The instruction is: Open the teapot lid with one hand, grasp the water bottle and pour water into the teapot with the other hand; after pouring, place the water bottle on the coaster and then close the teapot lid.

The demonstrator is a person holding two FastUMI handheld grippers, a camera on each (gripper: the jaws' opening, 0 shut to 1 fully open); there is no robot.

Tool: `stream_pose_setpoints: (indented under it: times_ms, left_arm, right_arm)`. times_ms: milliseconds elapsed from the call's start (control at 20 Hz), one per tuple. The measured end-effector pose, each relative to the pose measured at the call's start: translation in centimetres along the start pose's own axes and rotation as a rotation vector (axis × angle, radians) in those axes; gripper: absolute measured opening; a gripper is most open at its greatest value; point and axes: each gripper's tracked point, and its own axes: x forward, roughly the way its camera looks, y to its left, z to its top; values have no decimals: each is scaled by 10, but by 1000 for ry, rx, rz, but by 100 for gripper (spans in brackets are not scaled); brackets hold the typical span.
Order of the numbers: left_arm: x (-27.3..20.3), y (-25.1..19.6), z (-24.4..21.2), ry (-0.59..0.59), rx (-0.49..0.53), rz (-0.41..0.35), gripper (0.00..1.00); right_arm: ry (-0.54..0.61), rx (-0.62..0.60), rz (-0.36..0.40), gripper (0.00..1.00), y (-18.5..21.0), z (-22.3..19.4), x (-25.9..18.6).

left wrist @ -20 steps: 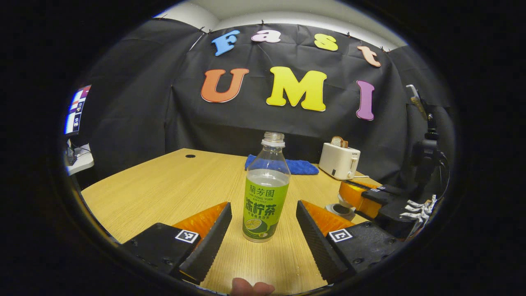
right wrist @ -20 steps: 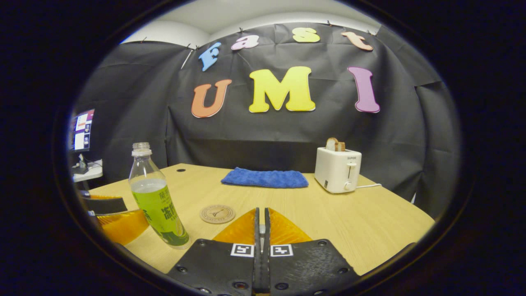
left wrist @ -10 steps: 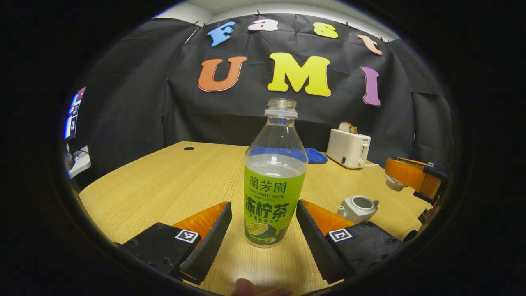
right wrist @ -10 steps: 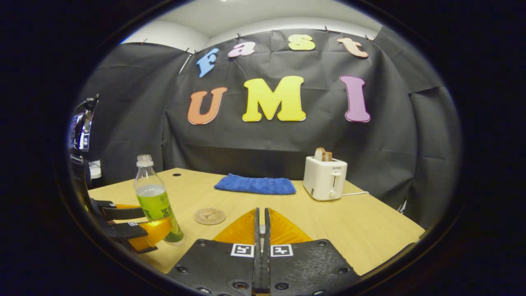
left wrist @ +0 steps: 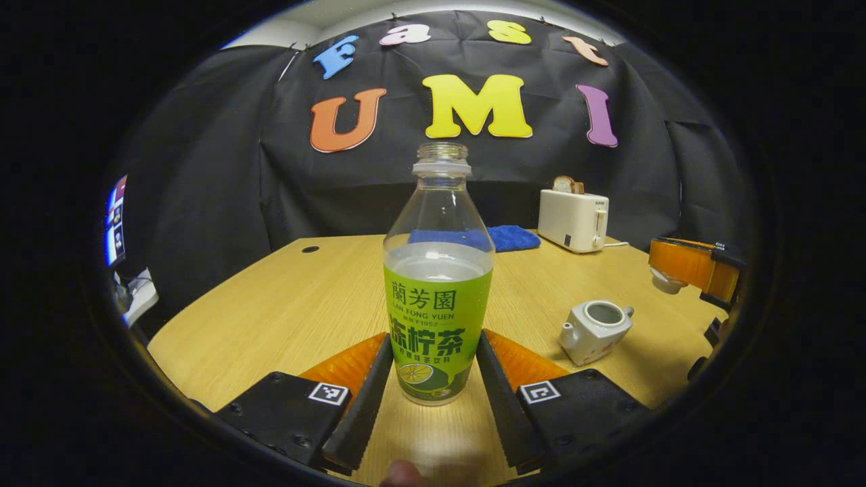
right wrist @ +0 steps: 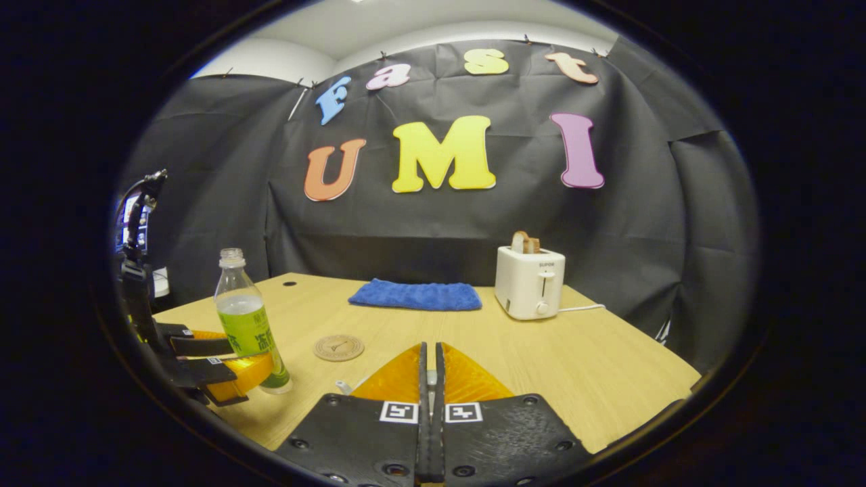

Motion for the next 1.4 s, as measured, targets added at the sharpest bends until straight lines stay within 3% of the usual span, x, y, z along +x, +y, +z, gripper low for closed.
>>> stream_pose_setpoints:
  times_ms: [250,700,1050,1400]
  left_arm:
    - [-8,13,20,-2,288,73,75]
    - [-7,31,54,18,963,178,70]
    - [-4,14,46,108,1290,130,73]
    - [0,13,49,178,1512,160,72]
  right_arm:
    - [-12,6,1,0,-13,5,-7]
    - [-26,38,-14,0,-44,4,-17]
    - [-24,41,-40,0,-69,-4,-23]
    - [-31,61,-55,0,-86,-7,-28]
